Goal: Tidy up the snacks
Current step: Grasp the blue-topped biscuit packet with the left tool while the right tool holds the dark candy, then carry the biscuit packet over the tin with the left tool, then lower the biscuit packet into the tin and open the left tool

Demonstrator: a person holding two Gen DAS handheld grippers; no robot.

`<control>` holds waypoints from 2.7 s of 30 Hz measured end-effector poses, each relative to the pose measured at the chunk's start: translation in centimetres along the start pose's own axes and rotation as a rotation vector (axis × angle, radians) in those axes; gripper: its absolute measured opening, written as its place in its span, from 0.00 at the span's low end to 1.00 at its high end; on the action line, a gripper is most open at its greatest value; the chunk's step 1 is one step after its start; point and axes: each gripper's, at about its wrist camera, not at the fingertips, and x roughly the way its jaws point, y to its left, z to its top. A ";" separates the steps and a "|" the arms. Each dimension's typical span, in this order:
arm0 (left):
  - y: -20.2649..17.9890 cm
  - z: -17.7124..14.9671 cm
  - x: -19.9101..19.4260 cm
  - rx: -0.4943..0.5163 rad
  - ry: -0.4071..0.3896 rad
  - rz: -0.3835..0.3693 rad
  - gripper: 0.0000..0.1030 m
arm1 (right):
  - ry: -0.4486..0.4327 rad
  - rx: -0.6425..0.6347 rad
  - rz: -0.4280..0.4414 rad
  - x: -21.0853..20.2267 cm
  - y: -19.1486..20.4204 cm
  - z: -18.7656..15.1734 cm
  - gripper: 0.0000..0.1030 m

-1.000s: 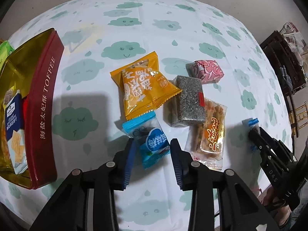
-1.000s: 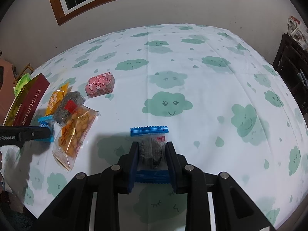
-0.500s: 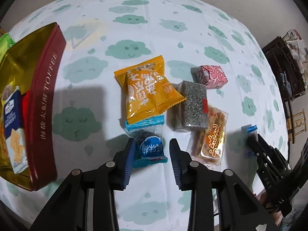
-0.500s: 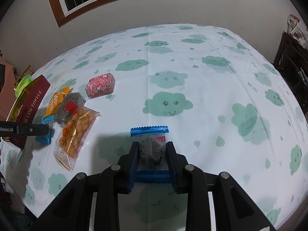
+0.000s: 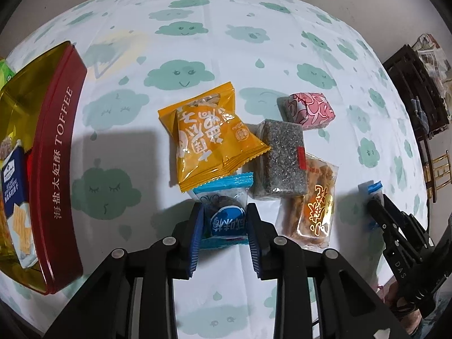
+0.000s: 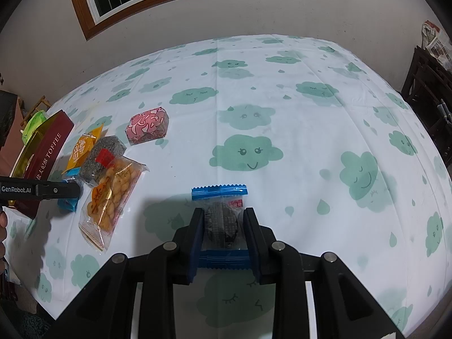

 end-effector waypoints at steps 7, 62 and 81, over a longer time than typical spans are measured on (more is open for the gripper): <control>-0.1 0.0 -0.1 0.023 -0.009 -0.003 0.23 | 0.000 -0.002 -0.001 0.0 0.0 0.0 0.28; 21.7 -4.3 -8.4 -0.094 -0.097 0.273 0.23 | 0.073 -0.017 -0.139 0.7 1.8 0.8 0.29; 21.9 -4.8 -8.1 -0.095 -0.102 0.271 0.33 | 0.075 0.003 -0.153 0.6 1.6 0.9 0.28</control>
